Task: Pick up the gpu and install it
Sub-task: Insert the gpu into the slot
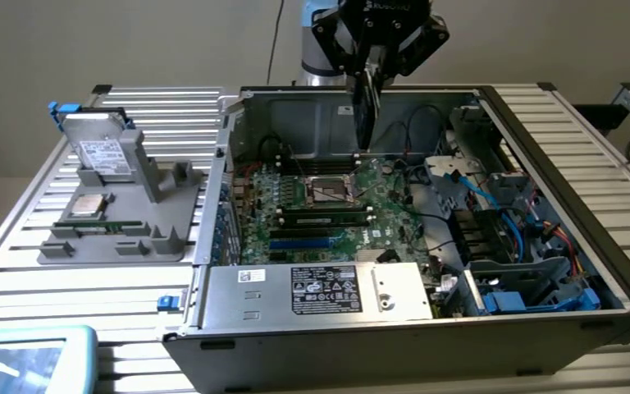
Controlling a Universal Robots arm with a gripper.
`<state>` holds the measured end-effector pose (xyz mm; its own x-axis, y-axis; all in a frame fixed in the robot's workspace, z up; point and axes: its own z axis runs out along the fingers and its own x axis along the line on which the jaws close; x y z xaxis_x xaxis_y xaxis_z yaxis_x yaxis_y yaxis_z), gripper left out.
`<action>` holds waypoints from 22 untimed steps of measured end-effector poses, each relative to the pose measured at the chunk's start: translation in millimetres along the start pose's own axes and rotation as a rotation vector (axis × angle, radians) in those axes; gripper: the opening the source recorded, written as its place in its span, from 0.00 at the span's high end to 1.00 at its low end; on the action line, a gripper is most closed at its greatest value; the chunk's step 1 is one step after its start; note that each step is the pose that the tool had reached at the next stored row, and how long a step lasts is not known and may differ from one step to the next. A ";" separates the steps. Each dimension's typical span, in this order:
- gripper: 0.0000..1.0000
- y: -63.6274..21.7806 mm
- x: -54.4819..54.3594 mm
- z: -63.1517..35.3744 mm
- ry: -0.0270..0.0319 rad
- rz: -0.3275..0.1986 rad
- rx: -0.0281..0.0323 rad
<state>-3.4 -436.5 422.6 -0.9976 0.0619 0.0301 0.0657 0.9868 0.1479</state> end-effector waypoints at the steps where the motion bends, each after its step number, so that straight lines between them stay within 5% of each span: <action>1: 0.73 0.0 0.0 0.0 0.0000 0.000 0.0000; 9: 0.73 0.5 -0.1 0.0 0.0007 -0.005 0.0005; 22: 0.73 0.4 0.0 0.1 0.0357 -0.238 0.0056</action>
<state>-3.4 -436.1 422.6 -0.9836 -0.1781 0.0300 -0.1717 0.9737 0.1495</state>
